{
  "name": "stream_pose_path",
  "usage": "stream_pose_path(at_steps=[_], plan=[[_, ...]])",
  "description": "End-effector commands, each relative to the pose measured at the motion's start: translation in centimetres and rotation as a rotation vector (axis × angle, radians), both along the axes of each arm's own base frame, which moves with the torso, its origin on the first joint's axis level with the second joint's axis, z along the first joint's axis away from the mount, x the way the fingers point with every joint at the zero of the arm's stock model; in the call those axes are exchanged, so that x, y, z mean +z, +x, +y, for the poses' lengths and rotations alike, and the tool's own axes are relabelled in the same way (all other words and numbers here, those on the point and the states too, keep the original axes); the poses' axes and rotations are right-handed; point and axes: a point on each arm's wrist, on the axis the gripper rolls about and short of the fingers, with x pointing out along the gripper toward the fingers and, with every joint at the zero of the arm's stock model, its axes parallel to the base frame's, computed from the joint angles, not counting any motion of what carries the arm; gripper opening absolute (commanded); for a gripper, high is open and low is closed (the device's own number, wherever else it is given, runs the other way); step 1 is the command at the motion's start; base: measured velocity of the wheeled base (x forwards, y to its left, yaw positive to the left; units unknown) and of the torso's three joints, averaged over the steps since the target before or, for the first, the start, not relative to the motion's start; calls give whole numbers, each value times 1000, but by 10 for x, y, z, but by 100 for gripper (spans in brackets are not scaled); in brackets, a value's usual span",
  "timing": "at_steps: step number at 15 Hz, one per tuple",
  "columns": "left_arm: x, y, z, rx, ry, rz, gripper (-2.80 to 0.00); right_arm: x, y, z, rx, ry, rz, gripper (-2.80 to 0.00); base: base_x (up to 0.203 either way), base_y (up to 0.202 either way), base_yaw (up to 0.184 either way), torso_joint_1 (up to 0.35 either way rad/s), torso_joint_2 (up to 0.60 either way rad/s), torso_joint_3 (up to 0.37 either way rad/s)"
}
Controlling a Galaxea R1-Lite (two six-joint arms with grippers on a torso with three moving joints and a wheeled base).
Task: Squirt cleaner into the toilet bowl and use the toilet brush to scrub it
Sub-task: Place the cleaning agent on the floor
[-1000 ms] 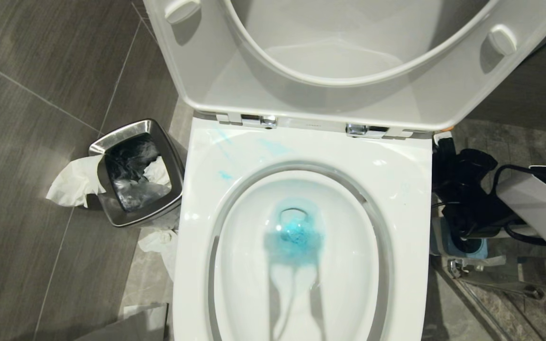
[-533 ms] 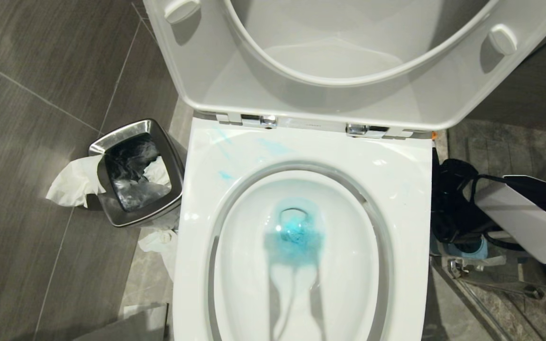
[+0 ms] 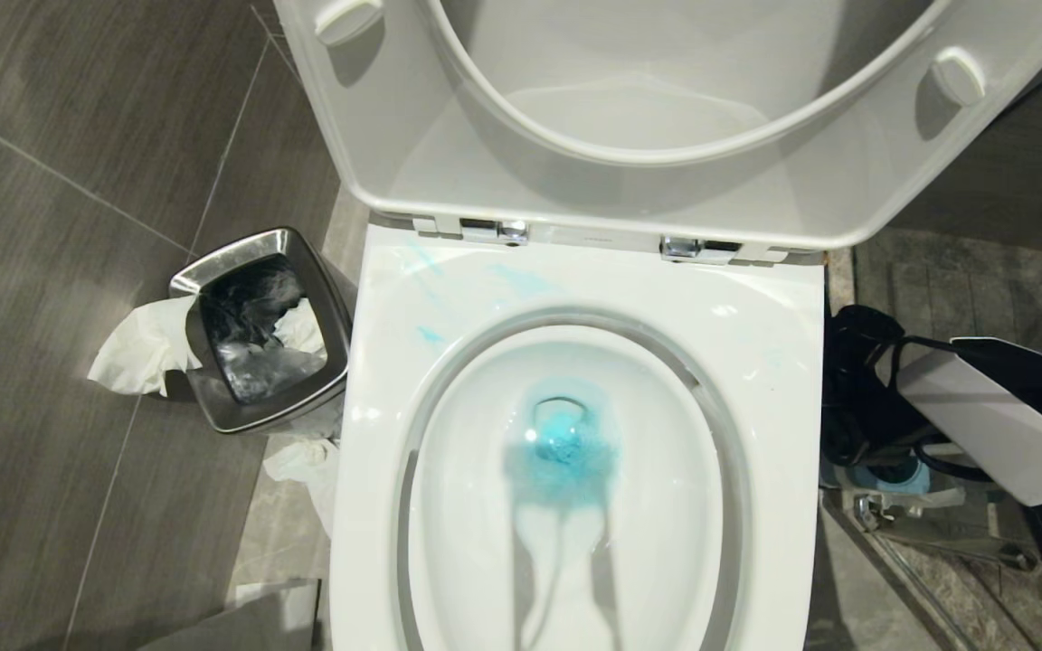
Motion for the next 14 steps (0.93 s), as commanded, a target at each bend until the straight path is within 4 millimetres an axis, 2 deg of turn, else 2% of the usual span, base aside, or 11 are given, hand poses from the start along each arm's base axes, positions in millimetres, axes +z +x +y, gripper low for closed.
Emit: stream_pose_path(at_steps=[1, 3, 4, 14], plan=[[-1, 0, 0, 0, 0, 5, -280, -1, 0, 5, 10, -3, -4, -280, 0, 0, 0, 0, 0, 0], [-1, 0, 0, 0, 0, 4, -280, -1, 0, 6, 12, -8, -6, -280, 0, 0, 0, 0, 0, 0], [-1, 0, 0, 0, 0, 4, -280, 0, 0, 5, 12, -8, -6, 0, 0, 0, 0, 0, 0, 0], [-1, 0, 0, 0, 0, 5, -280, 13, -5, 4, 11, -6, -17, 0, 0, 0, 0, 0, 0, 0]])
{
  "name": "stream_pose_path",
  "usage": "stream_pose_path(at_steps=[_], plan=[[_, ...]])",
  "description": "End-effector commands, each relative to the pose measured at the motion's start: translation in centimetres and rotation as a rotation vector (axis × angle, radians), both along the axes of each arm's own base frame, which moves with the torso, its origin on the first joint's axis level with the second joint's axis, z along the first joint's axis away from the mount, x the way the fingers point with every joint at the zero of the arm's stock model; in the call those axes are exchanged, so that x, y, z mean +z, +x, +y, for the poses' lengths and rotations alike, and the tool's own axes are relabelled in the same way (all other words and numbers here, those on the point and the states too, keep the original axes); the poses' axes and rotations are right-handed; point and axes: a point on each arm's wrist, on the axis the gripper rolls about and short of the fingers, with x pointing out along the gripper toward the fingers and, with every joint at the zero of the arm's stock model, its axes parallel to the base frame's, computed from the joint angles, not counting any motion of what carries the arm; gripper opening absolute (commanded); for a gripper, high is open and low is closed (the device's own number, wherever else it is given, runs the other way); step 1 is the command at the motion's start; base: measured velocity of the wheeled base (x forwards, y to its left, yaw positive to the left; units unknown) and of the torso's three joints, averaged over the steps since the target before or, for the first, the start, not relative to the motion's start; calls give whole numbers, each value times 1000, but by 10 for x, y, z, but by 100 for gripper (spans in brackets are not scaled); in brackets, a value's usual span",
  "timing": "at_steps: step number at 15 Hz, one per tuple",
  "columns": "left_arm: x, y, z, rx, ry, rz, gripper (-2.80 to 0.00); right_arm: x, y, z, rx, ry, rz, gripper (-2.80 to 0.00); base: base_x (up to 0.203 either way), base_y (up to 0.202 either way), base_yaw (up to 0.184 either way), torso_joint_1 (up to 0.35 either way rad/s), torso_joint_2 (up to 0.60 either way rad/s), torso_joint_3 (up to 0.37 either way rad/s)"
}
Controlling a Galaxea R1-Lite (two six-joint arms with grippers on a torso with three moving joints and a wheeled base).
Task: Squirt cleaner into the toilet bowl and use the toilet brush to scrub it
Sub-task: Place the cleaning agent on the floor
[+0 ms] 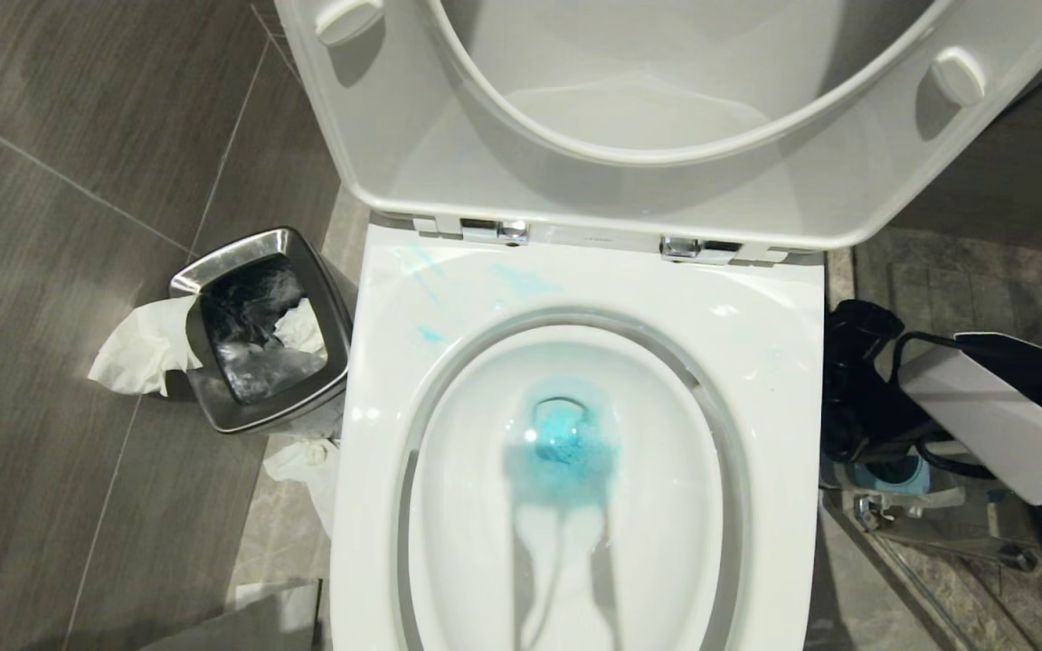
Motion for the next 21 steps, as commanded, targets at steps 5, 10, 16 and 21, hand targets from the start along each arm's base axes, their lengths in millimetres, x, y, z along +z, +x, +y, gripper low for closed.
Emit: stream_pose_path(at_steps=[5, 10, 16, 21], plan=[[-1, 0, 0, 0, 0, 4, -280, -2, -10, 5, 21, 7, 28, 0, 0, 0, 0, 0, 0, 0], [-1, 0, 0, 0, 0, 5, -280, 1, -21, 10, 65, 53, 69, 0, 0, 0, 0, 0, 0, 0], [-1, 0, 0, 0, 0, 5, -280, -4, -38, 11, 137, 80, 79, 0, 0, 0, 0, 0, 0, 0], [-1, 0, 0, 0, 0, 5, -280, 2, -51, 10, 135, 82, 79, 0, 0, 0, 0, 0, 0, 0]])
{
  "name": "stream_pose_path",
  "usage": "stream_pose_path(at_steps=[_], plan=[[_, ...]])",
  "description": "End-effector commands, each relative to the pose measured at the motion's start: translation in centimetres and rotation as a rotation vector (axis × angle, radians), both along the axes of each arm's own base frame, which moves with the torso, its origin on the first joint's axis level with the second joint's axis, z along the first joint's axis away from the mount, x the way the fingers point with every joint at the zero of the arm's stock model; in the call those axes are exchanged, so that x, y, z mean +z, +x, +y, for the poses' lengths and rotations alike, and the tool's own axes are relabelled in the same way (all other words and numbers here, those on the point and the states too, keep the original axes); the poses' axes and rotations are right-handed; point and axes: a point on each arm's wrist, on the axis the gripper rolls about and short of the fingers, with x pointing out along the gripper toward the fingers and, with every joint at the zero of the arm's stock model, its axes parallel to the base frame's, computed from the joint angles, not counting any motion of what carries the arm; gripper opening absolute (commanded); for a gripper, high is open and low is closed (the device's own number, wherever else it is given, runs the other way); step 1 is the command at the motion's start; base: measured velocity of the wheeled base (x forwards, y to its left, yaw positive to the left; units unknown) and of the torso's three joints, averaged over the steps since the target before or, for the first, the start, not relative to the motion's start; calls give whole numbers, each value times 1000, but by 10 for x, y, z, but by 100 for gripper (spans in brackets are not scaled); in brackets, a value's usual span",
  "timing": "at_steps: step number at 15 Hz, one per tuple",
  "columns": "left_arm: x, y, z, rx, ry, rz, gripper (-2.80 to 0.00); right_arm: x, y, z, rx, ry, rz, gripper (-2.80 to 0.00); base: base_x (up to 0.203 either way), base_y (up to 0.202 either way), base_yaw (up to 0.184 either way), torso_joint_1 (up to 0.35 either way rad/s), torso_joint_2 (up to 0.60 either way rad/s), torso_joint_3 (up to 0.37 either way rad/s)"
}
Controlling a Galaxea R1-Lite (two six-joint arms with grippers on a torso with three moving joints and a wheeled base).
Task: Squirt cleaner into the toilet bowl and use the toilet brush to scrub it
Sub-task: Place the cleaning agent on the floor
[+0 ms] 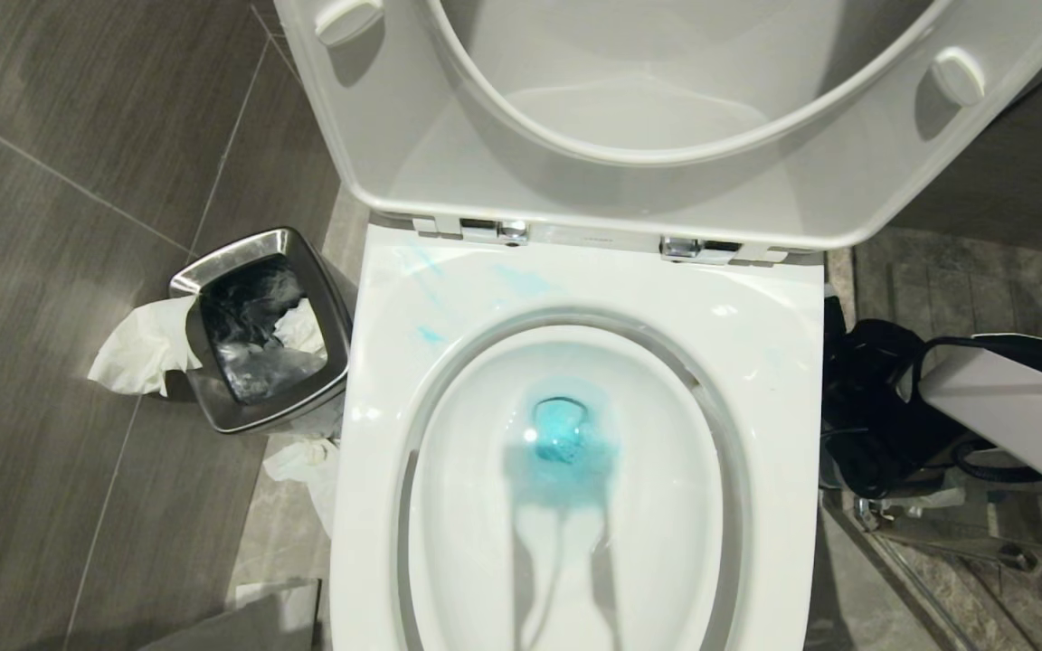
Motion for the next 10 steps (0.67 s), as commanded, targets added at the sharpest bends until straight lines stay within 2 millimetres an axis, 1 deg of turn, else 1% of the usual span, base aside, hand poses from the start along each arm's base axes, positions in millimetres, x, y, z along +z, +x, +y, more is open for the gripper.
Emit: stream_pose_path(at_steps=[1, 3, 5, 7, 10], plan=[[-1, 0, 0, 0, 0, 4, -280, 10, -8, 0, -4, -1, -13, 0, 0, 0, 0, 0, 0, 0], [-1, 0, 0, 0, 0, 5, -280, 13, -20, -2, -10, -3, 13, 0, 0, 0, 0, 0, 0, 0], [-1, 0, 0, 0, 0, 5, -280, 17, -37, -4, -34, -2, 39, 0, 0, 0, 0, 0, 0, 0], [-1, 0, 0, 0, 0, 5, -280, 26, -64, -7, -78, 4, 62, 0, 0, 0, 0, 0, 0, 0], [-1, 0, 0, 0, 0, 5, -280, 48, -114, -11, -142, 13, 86, 0, 0, 0, 0, 0, 0, 0]])
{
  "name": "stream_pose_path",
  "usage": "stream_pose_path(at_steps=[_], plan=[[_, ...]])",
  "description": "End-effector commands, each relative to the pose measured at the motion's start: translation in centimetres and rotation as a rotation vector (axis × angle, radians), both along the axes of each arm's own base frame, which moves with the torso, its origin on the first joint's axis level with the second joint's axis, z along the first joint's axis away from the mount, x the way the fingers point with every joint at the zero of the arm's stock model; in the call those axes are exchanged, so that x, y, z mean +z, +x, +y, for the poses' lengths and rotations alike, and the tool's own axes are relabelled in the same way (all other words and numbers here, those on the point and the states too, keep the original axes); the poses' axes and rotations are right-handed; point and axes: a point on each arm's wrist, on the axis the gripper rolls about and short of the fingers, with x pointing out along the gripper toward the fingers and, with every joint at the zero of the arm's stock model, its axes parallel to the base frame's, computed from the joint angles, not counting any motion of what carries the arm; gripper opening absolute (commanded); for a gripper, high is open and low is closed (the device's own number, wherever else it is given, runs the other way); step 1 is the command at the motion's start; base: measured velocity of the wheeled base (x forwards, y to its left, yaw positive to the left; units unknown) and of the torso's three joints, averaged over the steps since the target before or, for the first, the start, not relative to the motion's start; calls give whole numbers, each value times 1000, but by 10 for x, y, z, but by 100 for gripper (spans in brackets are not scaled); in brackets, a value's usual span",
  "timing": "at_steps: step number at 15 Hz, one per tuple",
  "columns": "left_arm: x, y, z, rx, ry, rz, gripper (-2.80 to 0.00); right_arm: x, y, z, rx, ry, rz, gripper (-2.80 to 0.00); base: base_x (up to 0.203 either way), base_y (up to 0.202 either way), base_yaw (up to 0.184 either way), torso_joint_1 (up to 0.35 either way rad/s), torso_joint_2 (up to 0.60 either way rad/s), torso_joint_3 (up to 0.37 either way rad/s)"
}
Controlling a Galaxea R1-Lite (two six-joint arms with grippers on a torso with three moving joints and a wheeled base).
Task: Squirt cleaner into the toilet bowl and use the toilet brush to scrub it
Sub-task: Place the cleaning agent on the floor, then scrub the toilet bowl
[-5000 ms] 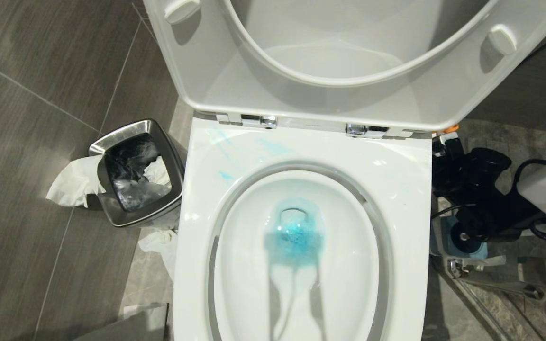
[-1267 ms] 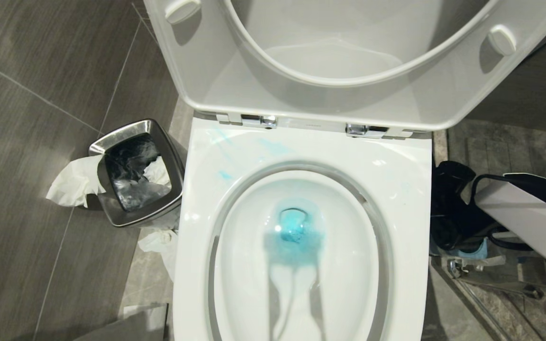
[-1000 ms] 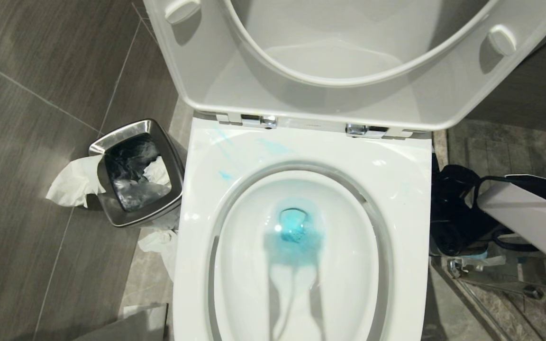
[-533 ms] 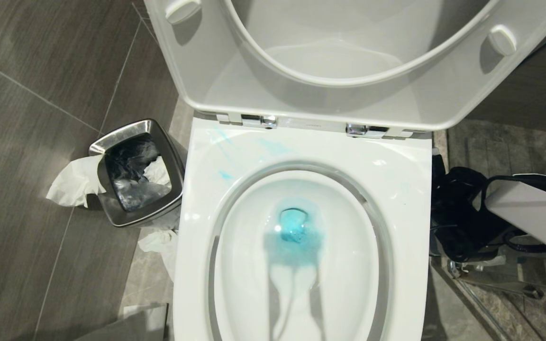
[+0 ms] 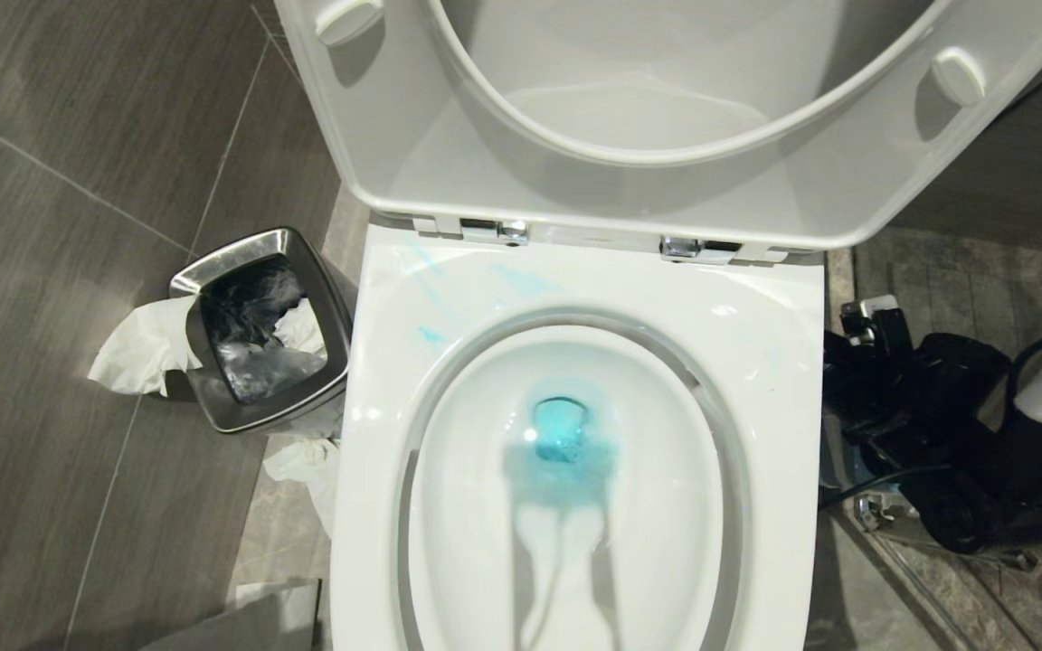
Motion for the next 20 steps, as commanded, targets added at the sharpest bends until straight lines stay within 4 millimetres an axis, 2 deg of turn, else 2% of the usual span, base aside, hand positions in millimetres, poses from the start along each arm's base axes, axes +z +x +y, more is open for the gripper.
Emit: stream_pose_path(at_steps=[1, 3, 4, 7, 11, 13, 15, 16, 17, 20], plan=[[-1, 0, 0, 0, 0, 5, -280, 34, -47, -4, -42, 6, -40, 0, 0, 0, 0, 0, 0, 0], [-1, 0, 0, 0, 0, 5, -280, 46, -76, -11, -82, 8, -48, 0, 0, 0, 0, 0, 0, 0], [-1, 0, 0, 0, 0, 5, -280, 52, -88, -14, -96, 9, -58, -280, 0, 0, 0, 0, 0, 0], [-1, 0, 0, 0, 0, 5, -280, 68, -126, -17, -114, 10, -75, -280, 0, 0, 0, 0, 0, 0], [-1, 0, 0, 0, 0, 5, -280, 104, -185, -18, -139, 11, -72, -280, 0, 0, 0, 0, 0, 0], [-1, 0, 0, 0, 0, 5, -280, 117, -211, -19, -175, 1, 58, -280, 0, 0, 0, 0, 0, 0], [-1, 0, 0, 0, 0, 5, -280, 132, -229, -20, -252, -25, 213, -280, 0, 0, 0, 0, 0, 0], [-1, 0, 0, 0, 0, 5, -280, 141, -237, -22, -314, -45, 234, -280, 0, 0, 0, 0, 0, 0], [-1, 0, 0, 0, 0, 4, -280, 144, -243, -23, -357, -78, 231, -280, 0, 0, 0, 0, 0, 0], [-1, 0, 0, 0, 0, 5, -280, 134, -262, -28, -414, -134, 326, -280, 0, 0, 0, 0, 0, 0]])
